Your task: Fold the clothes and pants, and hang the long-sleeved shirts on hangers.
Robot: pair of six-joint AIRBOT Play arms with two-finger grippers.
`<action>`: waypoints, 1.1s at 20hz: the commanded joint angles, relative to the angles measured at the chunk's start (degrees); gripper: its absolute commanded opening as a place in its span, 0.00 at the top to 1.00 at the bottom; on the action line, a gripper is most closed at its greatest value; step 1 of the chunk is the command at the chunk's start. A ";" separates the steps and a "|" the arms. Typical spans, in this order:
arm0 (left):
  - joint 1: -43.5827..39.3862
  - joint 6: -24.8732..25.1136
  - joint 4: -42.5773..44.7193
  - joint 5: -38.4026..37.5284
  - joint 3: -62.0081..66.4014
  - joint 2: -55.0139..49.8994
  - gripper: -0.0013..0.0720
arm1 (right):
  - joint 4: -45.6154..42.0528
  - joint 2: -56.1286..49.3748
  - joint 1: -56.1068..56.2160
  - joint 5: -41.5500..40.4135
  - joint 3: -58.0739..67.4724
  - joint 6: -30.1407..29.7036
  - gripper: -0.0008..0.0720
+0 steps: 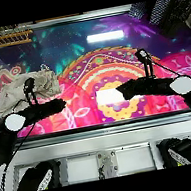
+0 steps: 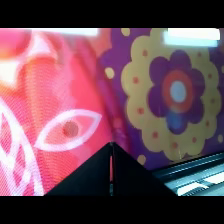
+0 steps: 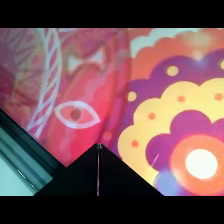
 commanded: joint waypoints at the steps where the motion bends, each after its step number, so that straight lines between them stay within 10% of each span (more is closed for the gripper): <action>1: 0.07 0.00 0.00 0.00 -0.02 0.04 0.98 | 0.02 -0.02 -0.02 0.00 0.07 0.02 0.96; 13: 0.07 0.04 0.09 0.59 -0.04 0.02 0.98 | 0.02 -0.02 -0.02 0.00 0.07 0.02 0.96; 14: 0.09 0.90 0.46 2.56 0.04 0.04 0.89 | 0.02 -0.02 -0.02 0.00 0.07 0.02 0.96; 16: 0.09 5.29 4.90 7.61 1.62 0.00 0.01 | 0.02 -0.02 -0.02 0.00 0.07 0.00 0.96; 22: 2.75 4.74 31.21 11.13 17.31 -15.67 0.02 | 0.02 -0.02 -0.04 0.00 0.07 0.00 0.96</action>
